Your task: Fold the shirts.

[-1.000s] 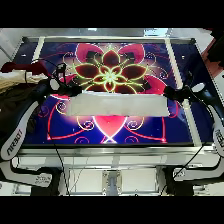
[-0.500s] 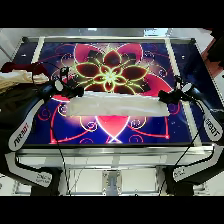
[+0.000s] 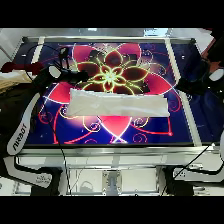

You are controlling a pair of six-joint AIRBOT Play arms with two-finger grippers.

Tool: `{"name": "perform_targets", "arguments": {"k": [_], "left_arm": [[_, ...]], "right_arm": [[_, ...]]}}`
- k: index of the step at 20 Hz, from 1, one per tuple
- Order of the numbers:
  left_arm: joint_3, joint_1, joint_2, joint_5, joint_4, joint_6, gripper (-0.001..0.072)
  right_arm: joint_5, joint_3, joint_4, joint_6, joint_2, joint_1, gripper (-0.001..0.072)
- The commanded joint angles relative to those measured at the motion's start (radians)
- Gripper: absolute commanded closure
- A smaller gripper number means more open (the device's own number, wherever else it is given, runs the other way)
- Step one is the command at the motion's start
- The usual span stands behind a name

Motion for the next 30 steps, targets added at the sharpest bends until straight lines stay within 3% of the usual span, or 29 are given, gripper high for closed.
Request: {"name": "perform_targets", "arguments": {"k": [1, 4, 6, 8, 12, 17, 18, 20, 21, 22, 23, 24, 26, 30], "left_arm": [[0.021, -0.092, 0.002, 0.02, -0.025, 0.158, 0.0214], [0.021, -0.171, -0.009, 0.085, 0.011, 0.158, 0.0216], [0.021, -0.202, -0.021, 0.115, 0.02, 0.158, 0.0222], [0.021, -0.23, -0.042, 0.128, 0.039, 0.158, 0.0304], [0.021, -0.269, -0.09, 0.107, 0.043, 0.124, 0.0304], [0.021, -0.312, -0.121, 0.076, 0.044, 0.116, 0.0309], [0.021, -0.32, -0.126, 0.081, 0.047, 0.117, 0.0353], [0.021, -0.327, -0.139, 0.077, 0.047, 0.116, 0.0355], [0.021, -0.329, -0.145, 0.075, 0.048, 0.116, 0.0359], [0.021, -0.329, -0.147, 0.075, 0.048, 0.116, 0.038], [0.021, -0.329, -0.15, 0.075, 0.05, 0.117, 0.0537], [0.021, -0.329, -0.153, 0.076, 0.051, 0.12, 0.0666], [0.021, -0.329, -0.163, 0.076, 0.05, 0.105, 0.0689], [0.021, -0.329, -0.221, -0.024, 0.057, -0.035, 0.069]], "right_arm": [[0.054, -0.1, 0.123, 0.014, 0.078, -0.14, 0.0251], [0.043, -0.291, 0.164, -0.089, 0.063, -0.241, 0.0251], [0.006, -0.367, 0.308, -0.22, 0.019, -0.29, 0.0251], [0.021, -0.379, 0.444, -0.323, -0.061, -0.31, 0.025], [-0.002, -0.378, 0.603, -0.448, -0.201, -0.28, 0.0251], [-0.106, -0.378, 0.659, -0.481, -0.261, -0.185, 0.0252], [-0.136, -0.378, 0.659, -0.48, -0.262, -0.154, 0.0254], [-0.178, -0.378, 0.661, -0.48, -0.262, -0.095, 0.0258], [-0.176, -0.375, 0.657, -0.48, -0.262, -0.072, 0.0297], [-0.163, -0.369, 0.658, -0.478, -0.263, -0.054, 0.0389], [-0.139, -0.359, 0.661, -0.478, -0.263, -0.042, 0.0488], [-0.105, -0.344, 0.668, -0.48, -0.263, -0.038, 0.0654], [0.01, -0.289, 0.684, -0.48, -0.259, -0.04, 0.0686], [0.192, -0.148, 0.739, -0.441, -0.184, -0.023, 0.0687]]}}
